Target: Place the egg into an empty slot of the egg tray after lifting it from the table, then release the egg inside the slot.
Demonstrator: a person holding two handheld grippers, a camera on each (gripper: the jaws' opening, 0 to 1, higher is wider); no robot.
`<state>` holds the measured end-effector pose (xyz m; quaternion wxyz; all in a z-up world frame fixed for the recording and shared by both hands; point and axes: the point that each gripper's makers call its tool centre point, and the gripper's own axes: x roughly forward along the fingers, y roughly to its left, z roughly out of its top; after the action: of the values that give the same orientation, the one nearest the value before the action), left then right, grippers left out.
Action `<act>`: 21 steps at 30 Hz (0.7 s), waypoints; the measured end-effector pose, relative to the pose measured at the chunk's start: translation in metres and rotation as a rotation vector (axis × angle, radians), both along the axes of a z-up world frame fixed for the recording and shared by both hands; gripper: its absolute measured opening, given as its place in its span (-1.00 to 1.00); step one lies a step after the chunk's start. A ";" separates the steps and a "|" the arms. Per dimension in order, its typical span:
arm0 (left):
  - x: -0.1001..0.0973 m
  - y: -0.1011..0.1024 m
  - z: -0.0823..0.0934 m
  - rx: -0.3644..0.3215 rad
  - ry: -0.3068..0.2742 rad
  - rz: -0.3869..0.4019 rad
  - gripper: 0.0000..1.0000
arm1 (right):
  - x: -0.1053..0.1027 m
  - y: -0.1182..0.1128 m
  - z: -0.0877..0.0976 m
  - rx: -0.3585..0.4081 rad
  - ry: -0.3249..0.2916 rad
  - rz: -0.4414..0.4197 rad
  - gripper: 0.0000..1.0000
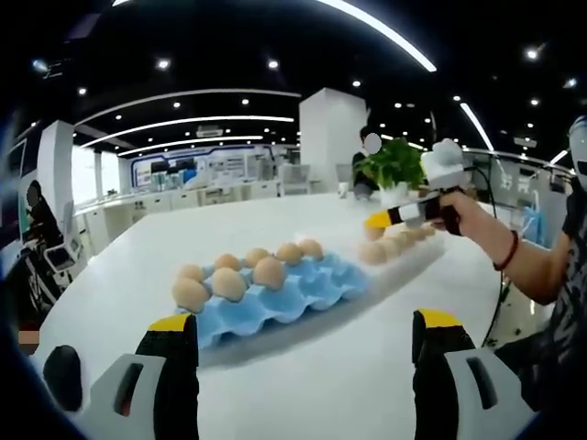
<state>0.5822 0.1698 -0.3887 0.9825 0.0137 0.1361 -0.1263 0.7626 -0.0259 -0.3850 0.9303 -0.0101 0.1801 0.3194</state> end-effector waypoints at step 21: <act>-0.002 0.004 0.000 0.002 -0.001 0.006 0.97 | -0.008 0.042 0.002 0.013 -0.039 0.123 -0.45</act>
<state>0.5806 0.1738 -0.3884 0.9829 0.0145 0.1360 -0.1230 0.7545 0.0159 -0.3832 0.9123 -0.0212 0.1588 0.3768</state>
